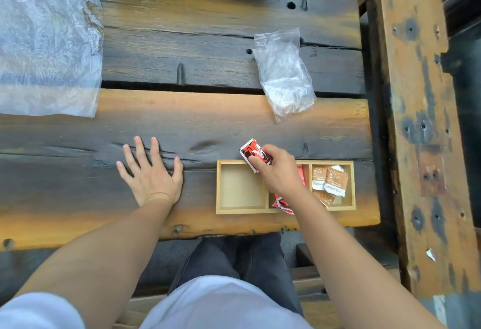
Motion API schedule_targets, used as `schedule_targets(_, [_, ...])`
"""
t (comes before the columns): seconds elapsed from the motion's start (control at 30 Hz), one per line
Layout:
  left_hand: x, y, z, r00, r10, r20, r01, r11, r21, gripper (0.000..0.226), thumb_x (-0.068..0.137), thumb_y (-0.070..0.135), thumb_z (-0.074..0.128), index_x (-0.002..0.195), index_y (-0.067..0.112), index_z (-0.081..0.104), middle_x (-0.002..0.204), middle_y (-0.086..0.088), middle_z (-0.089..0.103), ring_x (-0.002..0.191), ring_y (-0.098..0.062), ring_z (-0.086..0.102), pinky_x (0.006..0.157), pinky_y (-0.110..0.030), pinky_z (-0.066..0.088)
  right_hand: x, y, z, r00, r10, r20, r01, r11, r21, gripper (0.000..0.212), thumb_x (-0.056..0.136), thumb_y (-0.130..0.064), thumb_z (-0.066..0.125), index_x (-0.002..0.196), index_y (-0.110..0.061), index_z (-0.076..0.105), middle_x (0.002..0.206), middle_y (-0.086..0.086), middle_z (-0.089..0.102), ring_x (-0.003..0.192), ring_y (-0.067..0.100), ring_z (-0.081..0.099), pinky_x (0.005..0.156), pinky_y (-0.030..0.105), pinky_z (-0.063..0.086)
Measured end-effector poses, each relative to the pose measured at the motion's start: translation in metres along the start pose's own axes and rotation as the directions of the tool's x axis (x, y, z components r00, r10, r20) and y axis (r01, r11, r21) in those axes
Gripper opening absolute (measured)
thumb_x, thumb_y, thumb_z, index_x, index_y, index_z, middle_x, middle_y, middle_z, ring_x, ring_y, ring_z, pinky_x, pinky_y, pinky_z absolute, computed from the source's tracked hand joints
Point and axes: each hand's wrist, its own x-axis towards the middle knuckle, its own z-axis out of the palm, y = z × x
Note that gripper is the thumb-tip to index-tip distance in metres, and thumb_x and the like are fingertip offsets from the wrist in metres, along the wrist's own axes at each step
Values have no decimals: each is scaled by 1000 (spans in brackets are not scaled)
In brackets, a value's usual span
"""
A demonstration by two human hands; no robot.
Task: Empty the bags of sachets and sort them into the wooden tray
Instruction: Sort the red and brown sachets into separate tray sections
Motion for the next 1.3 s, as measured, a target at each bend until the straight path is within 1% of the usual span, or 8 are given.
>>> schedule_targets(0.07, [-1, 0, -1, 1000, -1, -4, 1, 1000, -10, 73, 94, 60, 31, 157, 24, 20, 167, -9, 7, 153, -34, 2, 121, -58, 4, -14, 10, -6, 999, 33, -30, -31, 999, 38, 20, 88, -31, 63, 82, -12, 62, 66, 3, 59, 62, 25, 56, 61, 40, 53])
schedule_targets(0.3, [-5, 0, -1, 999, 21, -34, -22, 999, -37, 73, 95, 61, 28, 157, 24, 20, 167, -9, 9, 153, -35, 3, 121, -59, 4, -55, 44, -35, 988, 84, -130, -78, 996, 52, 19, 95, -26, 56, 102, -14, 69, 92, 2, 71, 82, 19, 65, 65, 27, 46])
schedule_targets(0.43, [-5, -2, 0, 998, 34, -60, -38, 997, -64, 72, 95, 59, 31, 156, 22, 22, 166, -11, 10, 152, -36, 4, 120, -60, 4, -71, 56, -42, 976, 110, -186, -95, 992, 87, 17, 93, -24, 55, 87, -10, 64, 81, 5, 68, 76, 24, 63, 69, 37, 50])
schedule_targets(0.53, [-6, -2, 1, 997, 36, -69, -40, 997, -67, 72, 95, 60, 30, 156, 22, 21, 166, -10, 10, 153, -36, 4, 120, -60, 3, -83, 63, -45, 970, 117, -212, -99, 991, 92, 22, 94, -20, 56, 73, -17, 50, 67, -4, 52, 61, 14, 46, 55, 28, 36])
schedule_targets(0.9, [-11, -7, 3, 991, -1, -133, -19, 989, -146, 63, 98, 52, 30, 154, 24, 26, 166, -9, 14, 153, -32, 7, 122, -55, 5, -92, 79, -43, 946, 175, -272, -149, 982, 114, 8, 94, -18, 57, 94, -11, 54, 74, -6, 46, 71, 15, 43, 59, 31, 35])
schedule_targets(1.07, [-12, -4, 4, 987, -24, -157, 0, 988, -153, 62, 97, 50, 32, 153, 23, 28, 166, -9, 15, 153, -32, 8, 122, -56, 7, -81, 84, -40, 948, 217, -234, -185, 971, 154, 16, 94, -18, 58, 108, -10, 58, 95, 1, 59, 82, 19, 56, 72, 32, 47])
schedule_targets(1.17, [-11, -3, 5, 985, -33, -171, 6, 988, -155, 61, 97, 49, 34, 152, 22, 30, 165, -10, 17, 153, -33, 9, 121, -57, 7, -74, 85, -38, 939, 305, -156, -233, 902, 362, 22, 94, -16, 59, 115, -14, 56, 105, 8, 65, 79, 21, 69, 70, 37, 59])
schedule_targets(1.3, [-11, -3, 5, 982, -35, -187, 5, 988, -156, 61, 96, 48, 35, 151, 22, 31, 165, -11, 18, 152, -33, 10, 121, -57, 9, -68, 85, -41, 903, 428, 28, -373, 752, 544, 29, 94, -11, 63, 121, -11, 53, 92, 10, 70, 66, 16, 64, 63, 29, 56])
